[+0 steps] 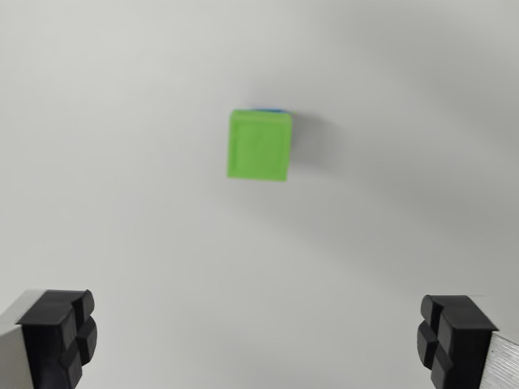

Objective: Stack cube

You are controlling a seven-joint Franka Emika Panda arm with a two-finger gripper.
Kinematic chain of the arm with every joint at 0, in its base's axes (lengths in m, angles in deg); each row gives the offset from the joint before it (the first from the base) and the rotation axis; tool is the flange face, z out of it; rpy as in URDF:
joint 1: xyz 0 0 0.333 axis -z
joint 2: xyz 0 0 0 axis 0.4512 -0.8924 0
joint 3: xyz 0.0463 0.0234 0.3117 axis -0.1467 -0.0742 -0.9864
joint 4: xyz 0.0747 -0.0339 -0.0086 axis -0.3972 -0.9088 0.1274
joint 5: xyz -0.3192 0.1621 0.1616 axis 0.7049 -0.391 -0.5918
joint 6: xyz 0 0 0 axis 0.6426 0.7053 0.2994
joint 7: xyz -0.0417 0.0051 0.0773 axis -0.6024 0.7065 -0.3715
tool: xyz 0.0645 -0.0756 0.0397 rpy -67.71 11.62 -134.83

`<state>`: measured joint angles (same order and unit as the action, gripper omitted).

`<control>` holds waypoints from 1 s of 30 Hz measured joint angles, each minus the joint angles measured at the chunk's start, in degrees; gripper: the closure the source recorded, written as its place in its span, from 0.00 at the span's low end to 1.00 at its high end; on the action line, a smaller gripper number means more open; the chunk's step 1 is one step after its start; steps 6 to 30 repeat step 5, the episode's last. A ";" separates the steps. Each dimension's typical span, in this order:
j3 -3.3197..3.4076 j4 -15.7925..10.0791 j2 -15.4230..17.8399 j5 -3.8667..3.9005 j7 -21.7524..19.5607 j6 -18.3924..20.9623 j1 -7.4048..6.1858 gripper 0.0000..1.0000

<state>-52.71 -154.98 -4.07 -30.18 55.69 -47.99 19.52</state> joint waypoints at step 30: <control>0.00 0.00 0.00 0.00 0.00 0.00 0.00 0.00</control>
